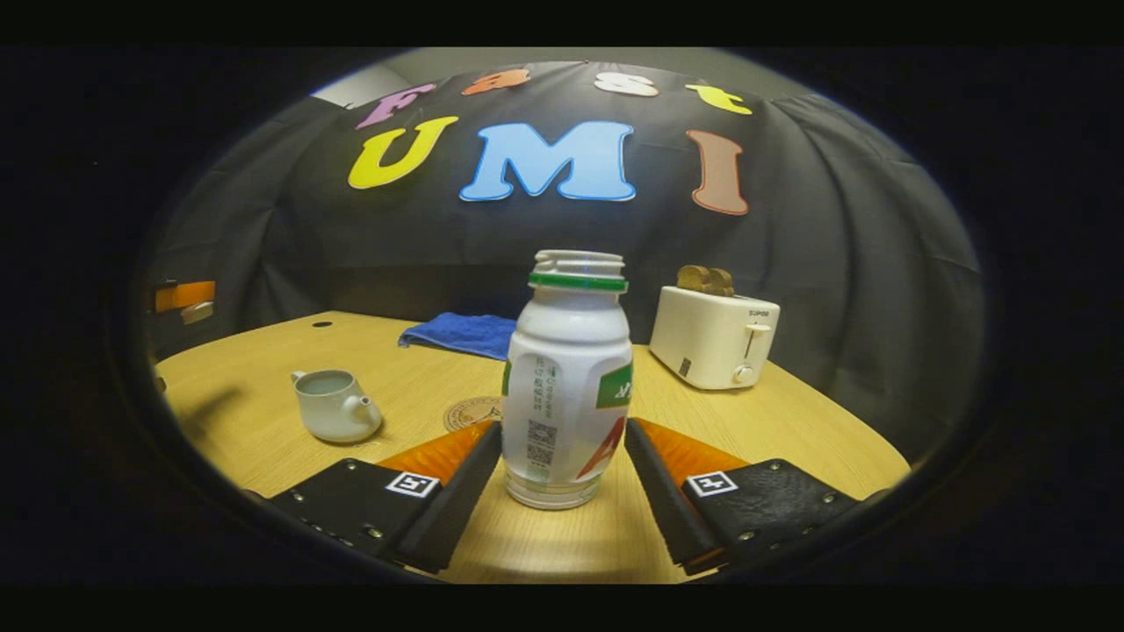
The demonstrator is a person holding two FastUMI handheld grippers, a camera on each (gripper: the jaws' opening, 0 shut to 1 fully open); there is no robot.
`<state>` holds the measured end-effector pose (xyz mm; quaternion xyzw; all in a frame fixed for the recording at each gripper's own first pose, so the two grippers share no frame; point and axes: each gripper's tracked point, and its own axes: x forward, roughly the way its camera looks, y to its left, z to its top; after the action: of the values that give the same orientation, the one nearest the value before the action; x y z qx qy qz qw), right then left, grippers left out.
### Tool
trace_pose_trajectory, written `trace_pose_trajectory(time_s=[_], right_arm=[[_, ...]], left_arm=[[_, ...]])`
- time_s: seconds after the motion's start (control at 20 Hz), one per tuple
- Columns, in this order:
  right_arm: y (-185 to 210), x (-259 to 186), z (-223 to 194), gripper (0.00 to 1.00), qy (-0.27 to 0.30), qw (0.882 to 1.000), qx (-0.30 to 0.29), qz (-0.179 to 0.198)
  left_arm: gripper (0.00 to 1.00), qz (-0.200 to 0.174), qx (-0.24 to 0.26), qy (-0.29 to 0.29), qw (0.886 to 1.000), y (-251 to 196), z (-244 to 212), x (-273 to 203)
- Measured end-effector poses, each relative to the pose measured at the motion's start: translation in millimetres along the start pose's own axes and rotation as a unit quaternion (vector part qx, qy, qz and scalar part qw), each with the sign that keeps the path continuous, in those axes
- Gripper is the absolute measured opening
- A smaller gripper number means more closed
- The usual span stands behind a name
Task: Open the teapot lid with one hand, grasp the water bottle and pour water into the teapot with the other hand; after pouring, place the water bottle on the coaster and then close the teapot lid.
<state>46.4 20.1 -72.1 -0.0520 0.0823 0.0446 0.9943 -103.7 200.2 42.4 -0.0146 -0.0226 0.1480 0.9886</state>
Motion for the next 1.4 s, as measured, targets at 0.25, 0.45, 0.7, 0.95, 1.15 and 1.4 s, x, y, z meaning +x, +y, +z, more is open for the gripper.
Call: trace_pose_trajectory(time_s=[0.25,0.45,0.7,0.95,1.15,1.4], right_arm=[[2.7,2.5,2.7,0.77,0.004,1.000,-0.016,0.002],[1.4,1.9,8.4,0.73,0.006,0.997,-0.070,-0.016],[4.1,4.7,45.3,0.73,-0.008,0.962,-0.264,-0.065],[28.8,14.5,70.1,0.73,-0.026,0.909,-0.409,-0.073],[42.7,18.7,77.9,0.73,-0.035,0.872,-0.481,-0.077],[53.1,21.5,75.1,0.73,-0.034,0.826,-0.558,-0.076]], left_arm=[[0.11,-0.002,-0.006,0.007,1.000,2.1,-10.5,1.9],[0.07,-0.009,-0.015,0.010,1.000,3.3,-15.7,2.1],[0.11,-0.015,-0.034,0.022,0.999,11.8,-36.6,4.0],[0.07,-0.019,-0.040,0.026,0.999,17.5,-45.1,2.1],[0.10,-0.018,-0.042,0.030,0.999,19.9,-51.3,1.0],[0.10,-0.018,-0.048,0.035,0.998,24.0,-57.4,1.1]])
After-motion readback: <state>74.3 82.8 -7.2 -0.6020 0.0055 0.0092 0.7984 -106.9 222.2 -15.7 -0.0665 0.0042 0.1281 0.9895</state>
